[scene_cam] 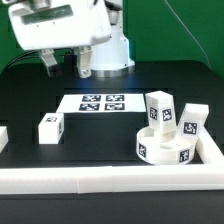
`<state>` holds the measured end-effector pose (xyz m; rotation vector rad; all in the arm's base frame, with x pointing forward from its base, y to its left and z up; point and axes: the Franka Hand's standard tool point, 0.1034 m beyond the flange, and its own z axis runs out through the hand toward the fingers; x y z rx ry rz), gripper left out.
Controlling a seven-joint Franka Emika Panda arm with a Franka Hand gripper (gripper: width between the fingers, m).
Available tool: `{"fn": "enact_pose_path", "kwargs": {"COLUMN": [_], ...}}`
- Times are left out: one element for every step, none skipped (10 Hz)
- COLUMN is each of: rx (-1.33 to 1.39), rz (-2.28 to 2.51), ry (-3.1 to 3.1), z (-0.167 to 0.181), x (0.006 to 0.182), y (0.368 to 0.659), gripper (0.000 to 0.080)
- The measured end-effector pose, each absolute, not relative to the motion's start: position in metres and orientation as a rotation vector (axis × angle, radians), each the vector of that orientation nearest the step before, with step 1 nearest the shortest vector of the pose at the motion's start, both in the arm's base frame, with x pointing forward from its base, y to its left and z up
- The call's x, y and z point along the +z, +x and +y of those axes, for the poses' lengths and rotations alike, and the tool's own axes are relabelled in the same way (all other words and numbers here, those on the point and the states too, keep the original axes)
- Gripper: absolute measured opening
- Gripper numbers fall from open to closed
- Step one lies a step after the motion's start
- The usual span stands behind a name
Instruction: Assemble stool
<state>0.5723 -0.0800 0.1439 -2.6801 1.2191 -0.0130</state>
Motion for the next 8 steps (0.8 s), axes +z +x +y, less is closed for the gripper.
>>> {"fn": "enact_pose_path", "kwargs": {"rx": [-0.013, -0.012, -0.012, 0.007, 0.087, 0.158, 0.175, 0.168], "rz": [1.217, 1.217, 1.218, 1.179, 1.047, 0.930, 0.875, 0.873], "ry": [-2.683, -2.683, -2.683, -2.712, -2.808, -2.872, -2.901, -2.904], "z": [-0.078, -0.079, -0.079, -0.080, -0.086, -0.096, -0.102, -0.101], "x": [0.142, 0.142, 0.142, 0.141, 0.139, 0.142, 0.144, 0.143], "y": [0.572, 0.572, 0.572, 0.570, 0.569, 0.572, 0.578, 0.578], "gripper": [0.0649, 0.0649, 0.0649, 0.0649, 0.0649, 0.0649, 0.0649, 0.0649]}}
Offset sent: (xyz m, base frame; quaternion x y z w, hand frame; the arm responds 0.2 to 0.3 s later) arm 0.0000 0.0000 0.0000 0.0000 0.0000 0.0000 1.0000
